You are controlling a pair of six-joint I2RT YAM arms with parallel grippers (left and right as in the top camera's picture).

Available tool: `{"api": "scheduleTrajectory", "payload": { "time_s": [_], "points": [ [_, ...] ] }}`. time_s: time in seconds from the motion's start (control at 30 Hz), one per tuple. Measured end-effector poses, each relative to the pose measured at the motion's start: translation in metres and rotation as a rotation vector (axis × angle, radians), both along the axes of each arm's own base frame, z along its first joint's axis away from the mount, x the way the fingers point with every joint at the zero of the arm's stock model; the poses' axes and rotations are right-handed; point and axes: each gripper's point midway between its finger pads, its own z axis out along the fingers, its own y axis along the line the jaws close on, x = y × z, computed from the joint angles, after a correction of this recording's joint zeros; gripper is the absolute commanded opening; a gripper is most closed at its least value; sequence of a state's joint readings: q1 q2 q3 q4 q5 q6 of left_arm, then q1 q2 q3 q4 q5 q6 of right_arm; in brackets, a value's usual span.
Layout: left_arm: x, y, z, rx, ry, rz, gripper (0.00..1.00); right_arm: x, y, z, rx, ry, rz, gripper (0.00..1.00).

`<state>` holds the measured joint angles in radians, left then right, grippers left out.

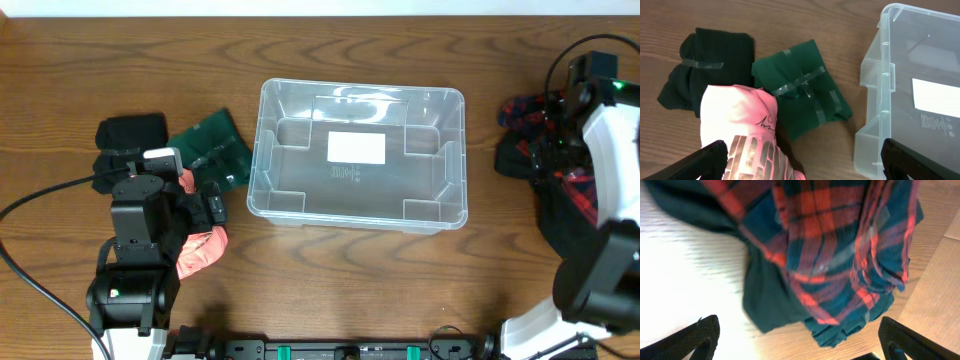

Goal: Pack container
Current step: 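Reach the right gripper to the plaid shirt and grasp it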

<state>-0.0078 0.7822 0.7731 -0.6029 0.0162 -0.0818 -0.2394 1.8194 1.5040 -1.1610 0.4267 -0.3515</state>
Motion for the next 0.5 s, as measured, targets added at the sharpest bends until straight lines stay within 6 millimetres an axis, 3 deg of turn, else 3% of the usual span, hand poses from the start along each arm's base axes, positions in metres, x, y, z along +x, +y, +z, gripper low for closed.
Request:
{"api": "scheduleTrajectory", "payload": {
  "time_s": [0.3, 0.4, 0.5],
  "points": [
    [0.000, 0.000, 0.000, 0.000, 0.001, 0.000, 0.98, 0.000, -0.031, -0.052, -0.041, 0.089, -0.102, 0.98],
    [0.000, 0.000, 0.000, 0.000, 0.001, 0.000, 0.98, -0.001, -0.037, -0.063, -0.040, 0.100, -0.129, 0.83],
    [0.000, 0.000, 0.000, 0.000, 0.001, 0.000, 0.98, 0.002, -0.038, -0.065, -0.046, 0.079, -0.149, 0.48]
  ]
}}
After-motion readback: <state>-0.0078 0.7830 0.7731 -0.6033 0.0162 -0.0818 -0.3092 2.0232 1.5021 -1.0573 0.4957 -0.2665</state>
